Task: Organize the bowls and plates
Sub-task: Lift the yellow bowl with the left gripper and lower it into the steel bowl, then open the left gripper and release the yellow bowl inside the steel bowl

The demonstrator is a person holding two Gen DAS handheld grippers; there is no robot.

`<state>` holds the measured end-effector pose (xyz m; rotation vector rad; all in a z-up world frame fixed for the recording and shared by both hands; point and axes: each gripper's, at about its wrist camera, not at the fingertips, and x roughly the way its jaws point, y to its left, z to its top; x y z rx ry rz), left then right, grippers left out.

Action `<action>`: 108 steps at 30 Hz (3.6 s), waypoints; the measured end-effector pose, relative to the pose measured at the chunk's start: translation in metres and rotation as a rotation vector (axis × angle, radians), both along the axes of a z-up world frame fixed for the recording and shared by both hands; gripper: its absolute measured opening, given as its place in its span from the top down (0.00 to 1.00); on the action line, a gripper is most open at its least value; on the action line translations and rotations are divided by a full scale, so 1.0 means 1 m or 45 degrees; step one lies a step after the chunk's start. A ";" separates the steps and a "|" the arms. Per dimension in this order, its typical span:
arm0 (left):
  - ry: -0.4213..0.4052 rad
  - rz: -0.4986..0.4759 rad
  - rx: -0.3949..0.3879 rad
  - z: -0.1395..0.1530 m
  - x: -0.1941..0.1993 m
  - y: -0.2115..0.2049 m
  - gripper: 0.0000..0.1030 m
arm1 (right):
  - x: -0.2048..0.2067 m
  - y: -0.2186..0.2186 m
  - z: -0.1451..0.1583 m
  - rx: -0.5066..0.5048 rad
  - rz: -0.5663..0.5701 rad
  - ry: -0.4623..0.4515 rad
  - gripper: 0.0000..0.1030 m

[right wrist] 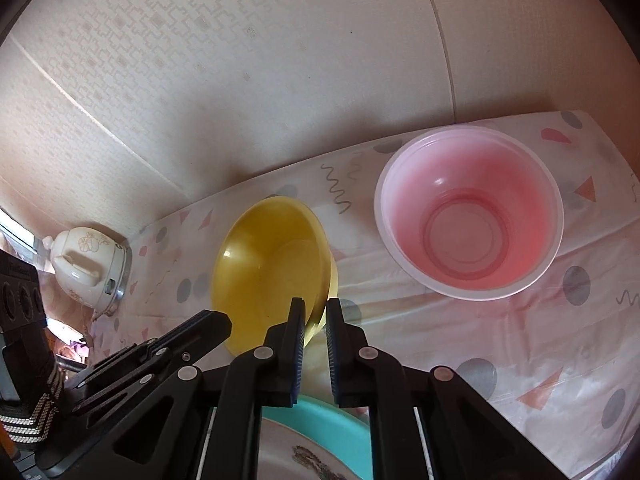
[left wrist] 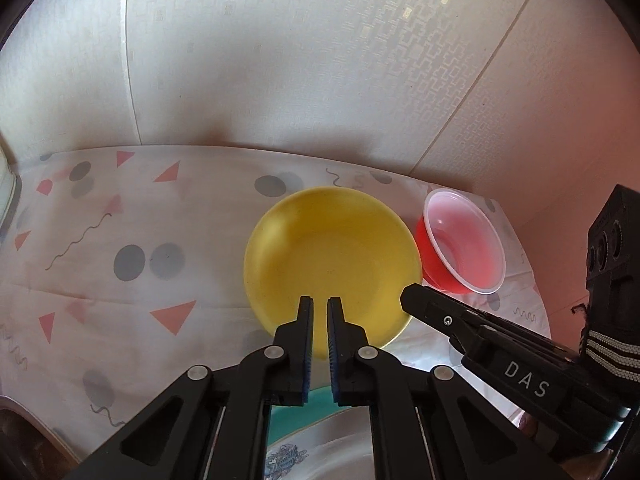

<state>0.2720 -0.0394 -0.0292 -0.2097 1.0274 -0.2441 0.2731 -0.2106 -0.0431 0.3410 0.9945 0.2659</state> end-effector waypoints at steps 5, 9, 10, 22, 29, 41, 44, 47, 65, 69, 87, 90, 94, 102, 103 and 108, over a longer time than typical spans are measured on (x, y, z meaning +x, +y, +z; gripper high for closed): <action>0.006 0.085 -0.043 0.000 -0.005 0.025 0.88 | 0.005 -0.013 -0.015 0.031 -0.066 0.059 0.90; 0.042 0.141 -0.114 -0.005 0.003 0.044 0.69 | 0.005 -0.018 -0.019 0.037 -0.076 0.073 0.89; 0.054 0.142 -0.134 -0.007 0.006 0.045 0.69 | 0.005 -0.018 -0.020 0.037 -0.078 0.077 0.89; 0.088 0.066 -0.230 -0.011 0.018 0.036 0.61 | 0.013 -0.017 -0.017 0.010 -0.073 0.090 0.89; 0.107 0.047 -0.172 -0.024 0.011 0.033 0.86 | 0.005 0.002 -0.009 -0.068 -0.019 0.052 0.89; -0.041 0.133 -0.104 0.021 -0.031 0.068 0.86 | -0.023 0.033 0.027 0.016 0.084 -0.051 0.89; -0.070 0.153 -0.083 0.029 -0.048 0.082 0.86 | -0.035 0.048 0.034 0.044 0.130 -0.074 0.89; -0.093 0.186 -0.075 0.035 -0.070 0.099 0.86 | -0.049 0.063 0.038 0.065 0.184 -0.090 0.89; -0.094 0.433 -0.081 0.026 -0.197 0.207 0.86 | -0.131 0.177 0.035 0.113 0.573 -0.077 0.89; -0.044 0.469 -0.083 0.012 -0.210 0.220 0.86 | -0.143 0.192 0.021 0.080 0.623 -0.032 0.88; 0.055 0.491 -0.035 -0.011 -0.220 0.223 0.86 | -0.151 0.202 -0.008 0.015 0.647 0.074 0.86; 0.060 0.488 -0.034 -0.012 -0.219 0.224 0.86 | -0.151 0.204 -0.010 -0.017 0.648 0.070 0.82; 0.063 0.497 -0.008 -0.013 -0.216 0.224 0.86 | -0.151 0.207 -0.013 -0.041 0.660 0.053 0.82; 0.069 0.485 0.017 -0.016 -0.214 0.223 0.86 | -0.152 0.213 -0.015 -0.096 0.680 0.007 0.82; 0.068 0.484 0.020 -0.016 -0.213 0.223 0.86 | -0.152 0.213 -0.015 -0.102 0.677 0.001 0.82; 0.057 0.484 0.056 -0.015 -0.214 0.221 0.86 | -0.151 0.213 -0.015 -0.093 0.681 0.007 0.80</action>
